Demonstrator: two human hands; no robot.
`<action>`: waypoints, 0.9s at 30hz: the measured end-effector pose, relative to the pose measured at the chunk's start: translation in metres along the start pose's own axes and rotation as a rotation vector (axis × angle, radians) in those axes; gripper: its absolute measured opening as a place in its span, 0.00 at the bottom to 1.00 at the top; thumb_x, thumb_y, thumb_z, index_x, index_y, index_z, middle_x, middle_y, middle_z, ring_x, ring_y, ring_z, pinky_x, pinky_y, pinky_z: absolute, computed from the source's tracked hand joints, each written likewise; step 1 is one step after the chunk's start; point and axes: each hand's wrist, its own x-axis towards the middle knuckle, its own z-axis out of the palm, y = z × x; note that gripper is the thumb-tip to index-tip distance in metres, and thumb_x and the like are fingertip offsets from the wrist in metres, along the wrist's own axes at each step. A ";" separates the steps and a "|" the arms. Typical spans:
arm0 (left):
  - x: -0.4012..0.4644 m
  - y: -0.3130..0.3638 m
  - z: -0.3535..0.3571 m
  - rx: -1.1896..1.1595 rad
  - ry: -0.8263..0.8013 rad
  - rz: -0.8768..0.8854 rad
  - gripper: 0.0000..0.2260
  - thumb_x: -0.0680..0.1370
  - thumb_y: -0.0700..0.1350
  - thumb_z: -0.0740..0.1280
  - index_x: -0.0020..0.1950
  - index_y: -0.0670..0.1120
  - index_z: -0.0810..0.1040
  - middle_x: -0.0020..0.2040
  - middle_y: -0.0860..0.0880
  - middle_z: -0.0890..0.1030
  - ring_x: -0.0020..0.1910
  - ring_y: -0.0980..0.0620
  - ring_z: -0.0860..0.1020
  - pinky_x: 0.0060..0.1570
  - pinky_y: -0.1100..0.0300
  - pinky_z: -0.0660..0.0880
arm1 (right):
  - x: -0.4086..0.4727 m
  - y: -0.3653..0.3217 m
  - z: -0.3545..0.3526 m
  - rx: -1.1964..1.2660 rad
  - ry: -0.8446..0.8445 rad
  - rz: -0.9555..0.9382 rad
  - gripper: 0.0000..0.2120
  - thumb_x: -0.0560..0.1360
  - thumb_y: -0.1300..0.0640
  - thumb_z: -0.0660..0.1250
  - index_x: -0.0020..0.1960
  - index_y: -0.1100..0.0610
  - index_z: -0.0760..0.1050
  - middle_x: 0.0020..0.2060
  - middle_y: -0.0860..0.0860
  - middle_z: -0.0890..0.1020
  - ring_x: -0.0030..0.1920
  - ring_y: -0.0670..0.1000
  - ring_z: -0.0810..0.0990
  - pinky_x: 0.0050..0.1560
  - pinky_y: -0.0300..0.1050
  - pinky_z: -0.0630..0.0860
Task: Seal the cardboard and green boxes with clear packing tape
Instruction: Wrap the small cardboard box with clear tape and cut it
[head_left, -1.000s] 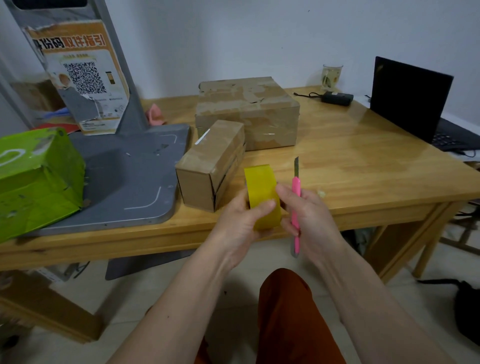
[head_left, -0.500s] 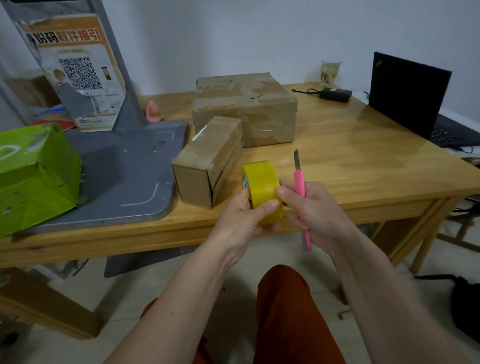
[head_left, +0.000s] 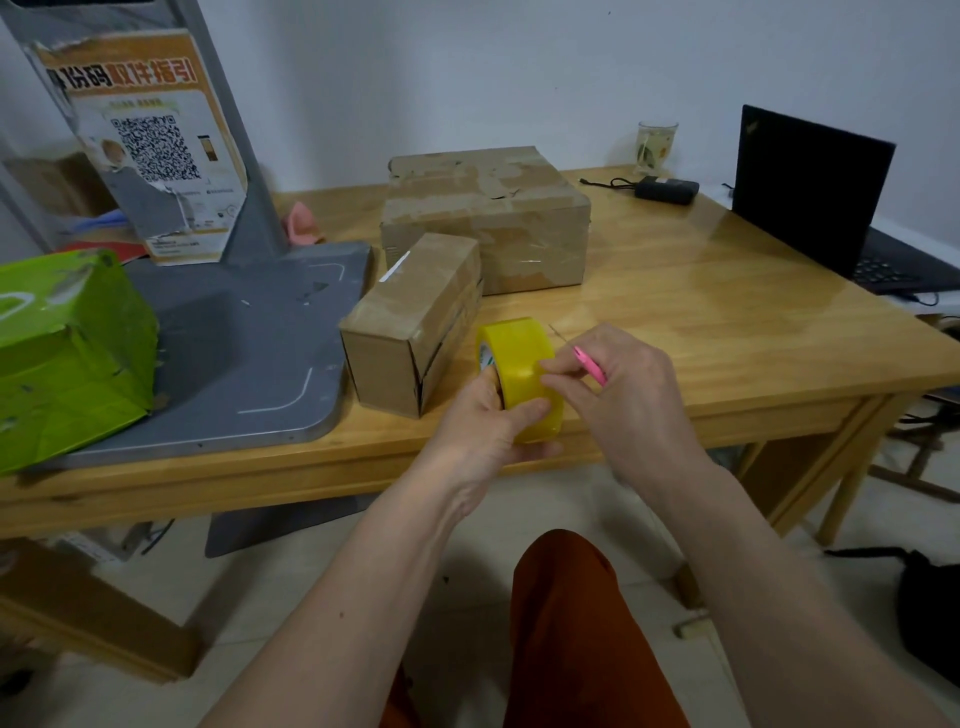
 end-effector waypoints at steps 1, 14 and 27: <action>0.000 0.000 0.000 -0.002 0.000 -0.002 0.16 0.79 0.32 0.64 0.66 0.43 0.74 0.62 0.36 0.78 0.57 0.39 0.77 0.53 0.42 0.78 | 0.001 0.000 0.000 -0.011 -0.009 -0.003 0.03 0.71 0.61 0.74 0.45 0.58 0.83 0.42 0.52 0.81 0.44 0.50 0.79 0.48 0.52 0.78; 0.000 0.005 -0.002 0.094 -0.060 -0.012 0.15 0.80 0.33 0.63 0.64 0.48 0.75 0.60 0.42 0.80 0.63 0.40 0.76 0.55 0.41 0.79 | 0.011 0.002 -0.008 -0.054 -0.044 0.054 0.06 0.71 0.57 0.75 0.47 0.58 0.84 0.36 0.47 0.81 0.37 0.46 0.80 0.42 0.39 0.77; 0.004 0.010 -0.004 0.138 -0.091 -0.006 0.13 0.79 0.32 0.64 0.58 0.48 0.76 0.48 0.48 0.83 0.50 0.49 0.80 0.54 0.40 0.78 | 0.016 -0.007 -0.010 -0.411 -0.255 -0.155 0.06 0.81 0.56 0.59 0.52 0.57 0.71 0.49 0.53 0.71 0.42 0.56 0.76 0.42 0.54 0.73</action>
